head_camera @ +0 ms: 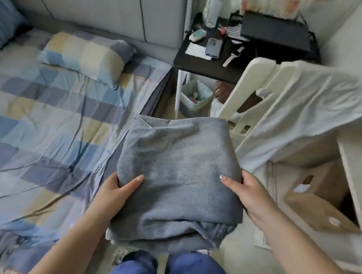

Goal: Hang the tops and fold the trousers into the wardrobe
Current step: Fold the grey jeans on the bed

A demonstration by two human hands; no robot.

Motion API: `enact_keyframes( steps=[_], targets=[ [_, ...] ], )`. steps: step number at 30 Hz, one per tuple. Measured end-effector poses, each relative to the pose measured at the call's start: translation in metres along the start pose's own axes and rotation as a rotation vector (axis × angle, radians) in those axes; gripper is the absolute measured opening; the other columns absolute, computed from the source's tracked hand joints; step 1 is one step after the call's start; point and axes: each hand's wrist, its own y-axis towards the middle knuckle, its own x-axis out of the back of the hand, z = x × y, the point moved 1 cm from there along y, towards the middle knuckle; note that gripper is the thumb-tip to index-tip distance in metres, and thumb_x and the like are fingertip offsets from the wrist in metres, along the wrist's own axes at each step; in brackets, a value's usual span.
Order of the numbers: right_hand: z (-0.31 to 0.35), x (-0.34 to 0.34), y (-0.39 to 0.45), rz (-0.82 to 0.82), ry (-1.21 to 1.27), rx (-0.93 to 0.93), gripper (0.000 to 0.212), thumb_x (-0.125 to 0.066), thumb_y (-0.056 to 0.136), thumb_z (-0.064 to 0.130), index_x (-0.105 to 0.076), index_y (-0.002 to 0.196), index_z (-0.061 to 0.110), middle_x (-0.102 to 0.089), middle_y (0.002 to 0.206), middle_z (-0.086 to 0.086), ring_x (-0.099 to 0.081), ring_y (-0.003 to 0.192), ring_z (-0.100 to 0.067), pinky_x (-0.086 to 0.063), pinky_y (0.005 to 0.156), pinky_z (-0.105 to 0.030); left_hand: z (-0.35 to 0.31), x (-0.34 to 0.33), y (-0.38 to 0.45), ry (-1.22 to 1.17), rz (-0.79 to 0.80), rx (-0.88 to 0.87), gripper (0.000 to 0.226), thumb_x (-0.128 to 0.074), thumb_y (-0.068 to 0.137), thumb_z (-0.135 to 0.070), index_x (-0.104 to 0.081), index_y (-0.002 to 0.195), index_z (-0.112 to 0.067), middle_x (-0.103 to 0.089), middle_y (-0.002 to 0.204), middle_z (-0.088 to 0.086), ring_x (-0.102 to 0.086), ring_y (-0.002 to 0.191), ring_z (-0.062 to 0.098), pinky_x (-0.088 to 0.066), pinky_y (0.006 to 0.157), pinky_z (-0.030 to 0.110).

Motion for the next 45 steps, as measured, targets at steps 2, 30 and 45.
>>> enact_keyframes(
  steps=[2, 30, 45],
  targets=[
    [-0.002, 0.049, -0.008, -0.081, 0.034, 0.000, 0.036, -0.077, 0.071, 0.030, -0.066, 0.102, 0.015, -0.074, 0.101, 0.000, -0.067, 0.100, -0.018, -0.049, 0.096, -0.042, -0.018, -0.050, -0.003, 0.035, 0.045, -0.025, 0.026, -0.074, 0.079, -0.037, -0.067, 0.097, -0.020, -0.074, 0.086, -0.003, -0.070, 0.081, 0.015, -0.055, 0.075, 0.034],
    [-0.010, 0.381, 0.001, -1.099, 0.464, -0.159, 0.040, -0.072, 0.076, 0.040, -0.063, 0.110, 0.021, -0.070, 0.107, 0.003, -0.066, 0.097, -0.020, -0.052, 0.090, -0.045, -0.235, -0.545, 0.094, 0.582, 0.960, -0.326, 0.039, -0.075, 0.077, -0.041, -0.062, 0.104, -0.016, -0.070, 0.092, -0.003, -0.064, 0.082, 0.013, -0.049, 0.070, 0.027],
    [-0.037, 0.483, 0.016, -1.447, 0.636, -0.299, 0.032, -0.072, 0.080, 0.033, -0.066, 0.106, 0.016, -0.072, 0.099, 0.002, -0.067, 0.093, -0.017, -0.053, 0.087, -0.041, -0.257, -0.749, 0.081, 0.769, 1.202, -0.443, 0.017, -0.075, 0.080, -0.023, -0.063, 0.090, -0.016, -0.069, 0.091, 0.001, -0.062, 0.090, 0.018, -0.043, 0.076, 0.030]
  ],
)
